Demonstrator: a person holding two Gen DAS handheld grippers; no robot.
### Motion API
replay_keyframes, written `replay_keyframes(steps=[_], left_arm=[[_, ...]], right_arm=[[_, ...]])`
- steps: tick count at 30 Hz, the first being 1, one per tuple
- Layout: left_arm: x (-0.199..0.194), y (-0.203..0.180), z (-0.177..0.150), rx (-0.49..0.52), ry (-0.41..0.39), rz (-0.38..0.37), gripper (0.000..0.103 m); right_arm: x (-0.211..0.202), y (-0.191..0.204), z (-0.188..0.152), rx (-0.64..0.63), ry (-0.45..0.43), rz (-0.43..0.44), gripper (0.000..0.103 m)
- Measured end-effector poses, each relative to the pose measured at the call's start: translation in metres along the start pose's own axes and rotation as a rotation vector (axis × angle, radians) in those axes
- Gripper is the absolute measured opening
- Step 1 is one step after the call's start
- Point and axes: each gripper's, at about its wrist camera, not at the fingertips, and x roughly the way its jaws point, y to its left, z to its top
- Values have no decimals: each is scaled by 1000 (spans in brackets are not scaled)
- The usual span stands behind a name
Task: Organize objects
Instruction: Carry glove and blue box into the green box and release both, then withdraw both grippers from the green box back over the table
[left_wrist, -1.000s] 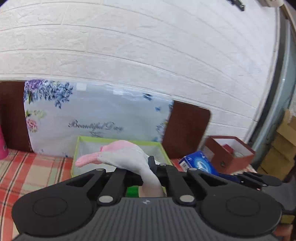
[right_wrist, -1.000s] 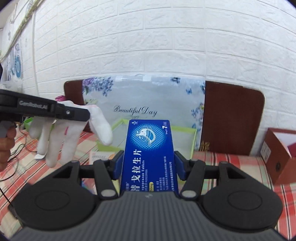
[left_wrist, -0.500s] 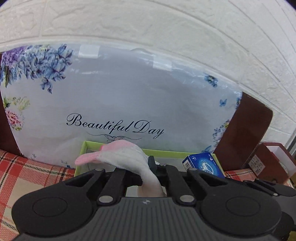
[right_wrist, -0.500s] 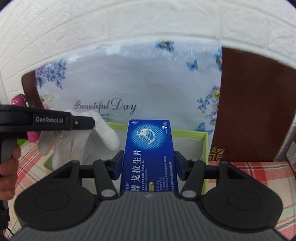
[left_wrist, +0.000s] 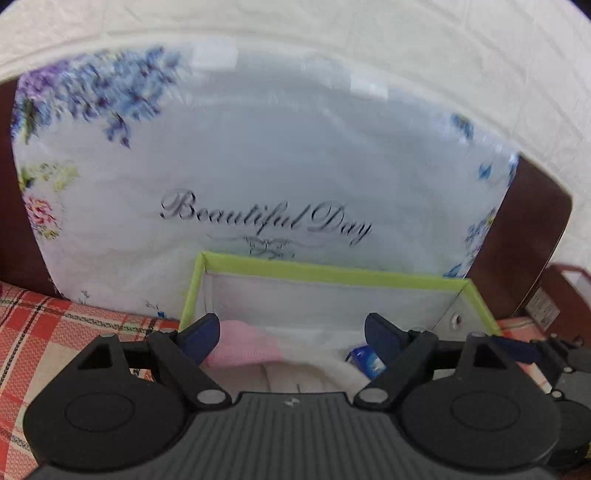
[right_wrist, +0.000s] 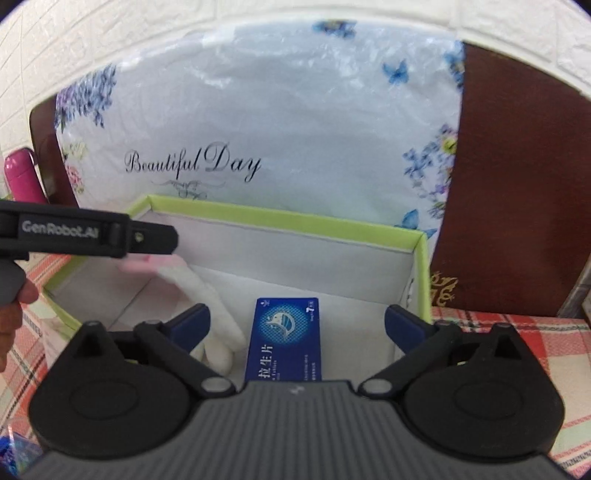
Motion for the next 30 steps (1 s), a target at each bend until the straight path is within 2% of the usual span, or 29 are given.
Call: replay_keyframes(steps=[4,6,9,12,15,20,26,30], left_arm=[[-47,-1,5,-60,-95,-14,89],[-69,0,4,-128,-117,-47,89],[-92,-1,0,-182,-65,-108,89],[-121,-15,-17,-108,-44,-63,89],[-156,-30,-38,-37,-87,-8,89],[-204,-46,-74,19,-147,56,89],[-233,-57,-121,43,-127,87,89],[-240,-61,-150,77,-103,142,89]], right_arm=[[-42,2,6,28,-57,-9,103],[-68,6,8,28,-91,-22,103],[-108,11,4,23,-131,-34,103],[-142,16,-6,16,-164,-26,103],[-176,21,-25,-3,-193,-38,103],[-216,31,-65,-40,-224,-50,103],[-241,36,-117,-4,-198,-79,103],[-249,42,-145,3,-176,-120,103]])
